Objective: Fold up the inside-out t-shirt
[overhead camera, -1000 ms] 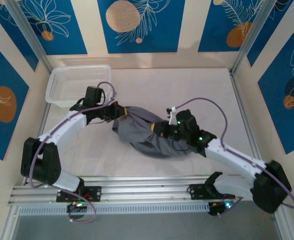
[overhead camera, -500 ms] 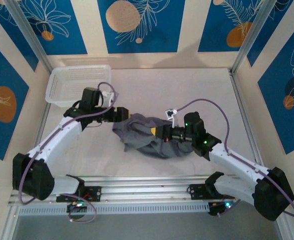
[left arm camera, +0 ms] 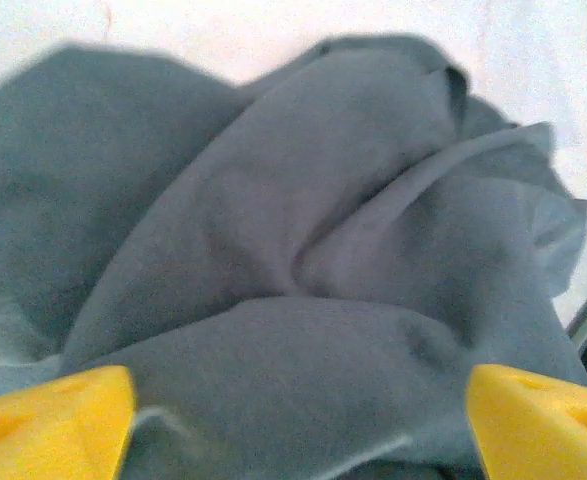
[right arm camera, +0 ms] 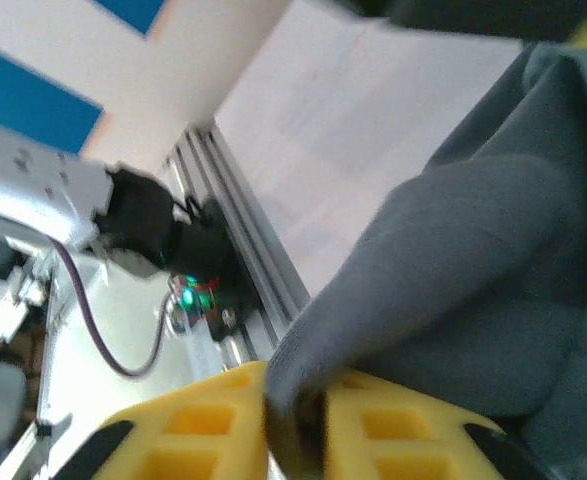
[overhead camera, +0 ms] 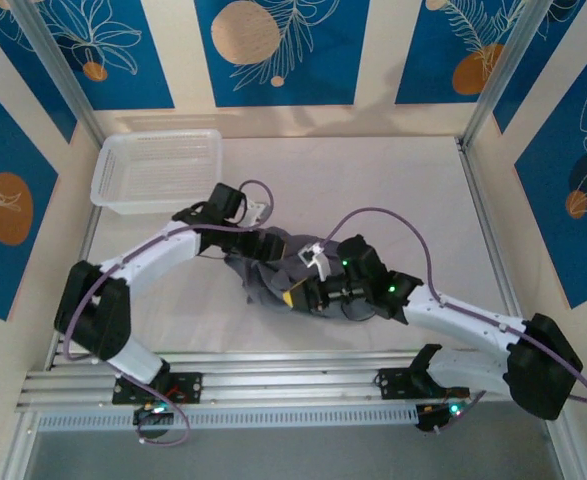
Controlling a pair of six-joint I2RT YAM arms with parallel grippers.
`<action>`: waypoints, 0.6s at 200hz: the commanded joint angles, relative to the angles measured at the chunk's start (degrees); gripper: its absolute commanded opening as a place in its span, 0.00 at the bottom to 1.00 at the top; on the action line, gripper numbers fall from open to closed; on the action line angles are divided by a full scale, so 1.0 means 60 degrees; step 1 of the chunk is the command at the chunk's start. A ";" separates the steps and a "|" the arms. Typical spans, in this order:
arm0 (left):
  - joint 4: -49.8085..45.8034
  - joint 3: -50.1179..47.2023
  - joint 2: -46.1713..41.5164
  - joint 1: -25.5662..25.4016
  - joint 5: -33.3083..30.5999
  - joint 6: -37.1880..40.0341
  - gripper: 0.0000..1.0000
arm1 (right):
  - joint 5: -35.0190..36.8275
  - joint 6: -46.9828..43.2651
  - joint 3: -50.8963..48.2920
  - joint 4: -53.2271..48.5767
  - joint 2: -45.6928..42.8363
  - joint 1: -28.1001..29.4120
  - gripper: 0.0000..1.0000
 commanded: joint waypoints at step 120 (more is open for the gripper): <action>0.0045 0.1055 0.0225 -0.0042 0.1730 -0.2082 0.00 | 0.5447 -0.3145 0.2333 -0.0849 0.2564 0.0045 0.53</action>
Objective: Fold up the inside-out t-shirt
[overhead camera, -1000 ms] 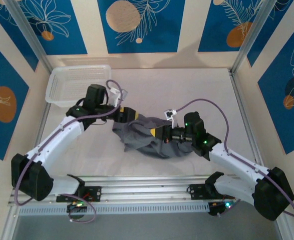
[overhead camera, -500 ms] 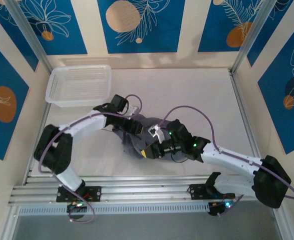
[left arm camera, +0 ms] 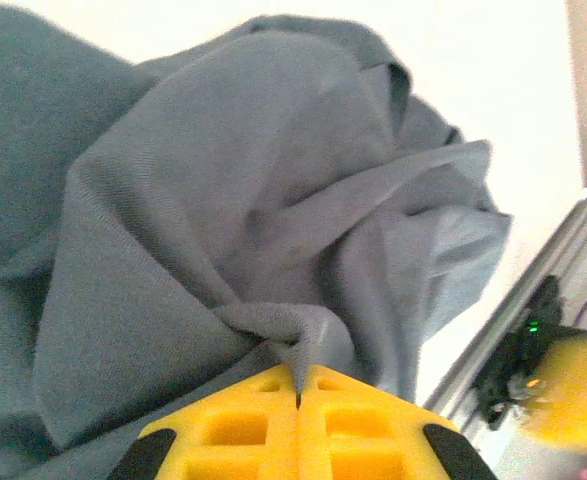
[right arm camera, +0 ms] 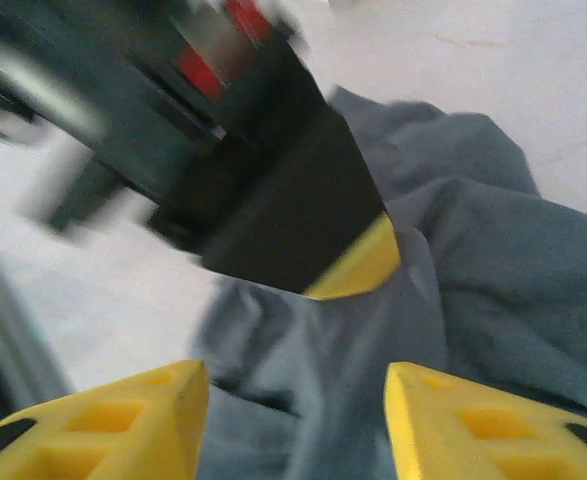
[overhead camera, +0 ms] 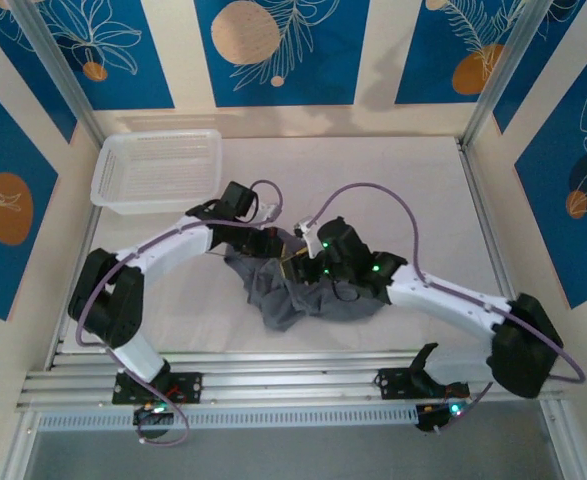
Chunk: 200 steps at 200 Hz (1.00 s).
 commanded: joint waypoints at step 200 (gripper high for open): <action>0.1885 -0.2944 -0.5346 0.0765 0.0518 0.0298 0.42 | -0.6637 0.3589 -0.0900 0.4383 0.0911 -0.2527 0.00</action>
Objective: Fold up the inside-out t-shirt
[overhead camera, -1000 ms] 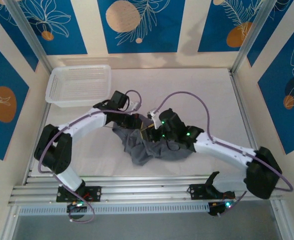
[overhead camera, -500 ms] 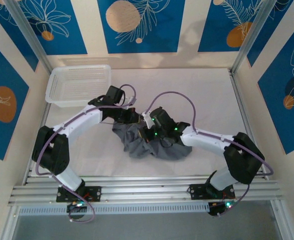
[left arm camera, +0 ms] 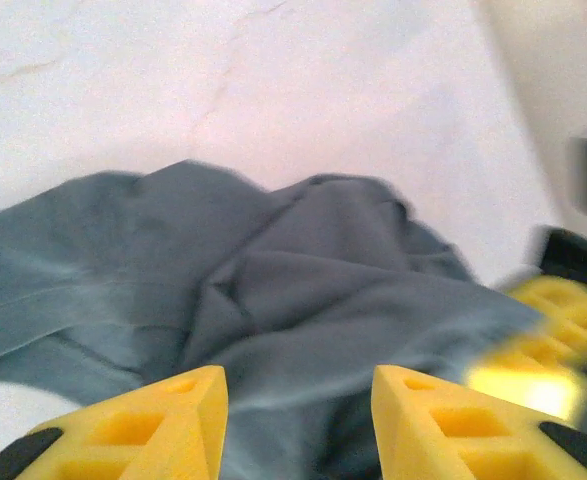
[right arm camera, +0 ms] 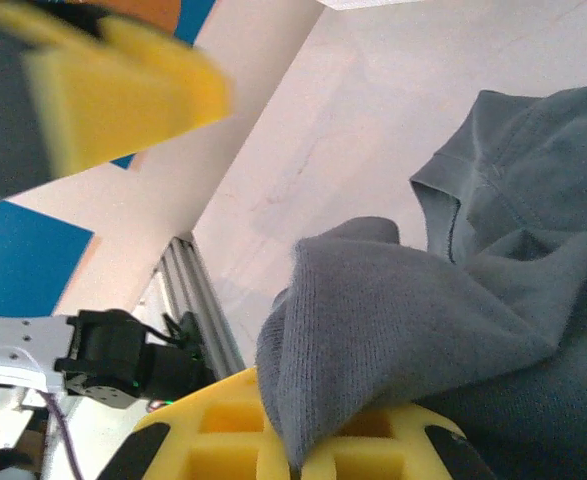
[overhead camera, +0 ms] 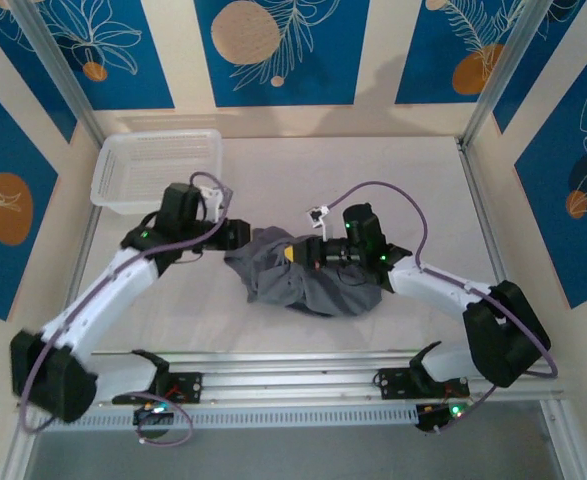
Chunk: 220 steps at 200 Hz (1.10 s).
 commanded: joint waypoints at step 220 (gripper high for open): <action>0.2614 0.0343 0.0222 -0.0384 0.2778 -0.0734 0.00 | -0.0224 0.0717 -0.1243 -0.0307 0.0003 -0.1195 0.08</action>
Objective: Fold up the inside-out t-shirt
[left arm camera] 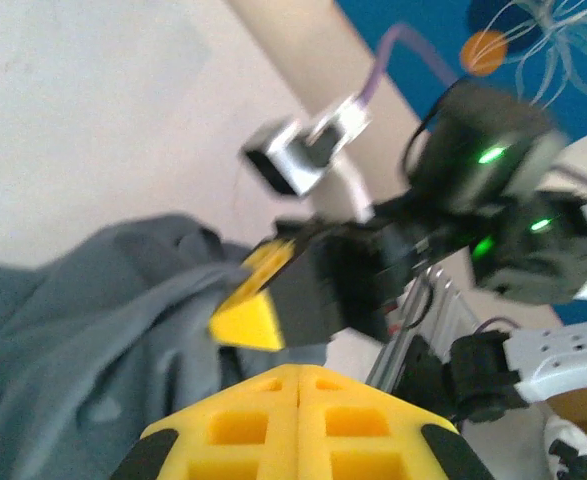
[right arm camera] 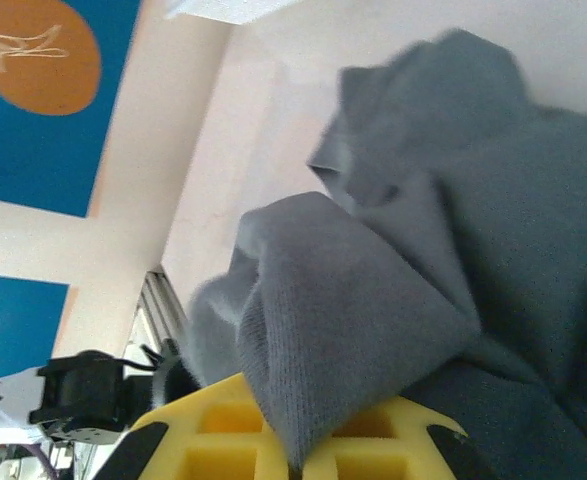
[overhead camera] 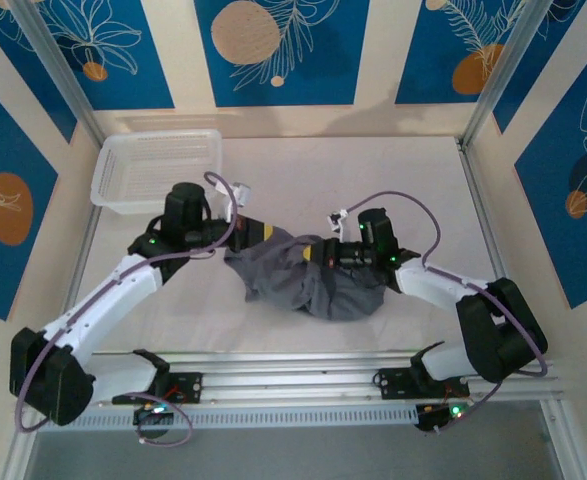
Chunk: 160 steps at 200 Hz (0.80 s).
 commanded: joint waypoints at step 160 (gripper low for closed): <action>0.0927 -0.0254 0.3340 -0.1463 -0.0792 0.0980 0.18 | 0.0202 0.0176 0.0667 -0.0586 -0.0598 0.0880 0.04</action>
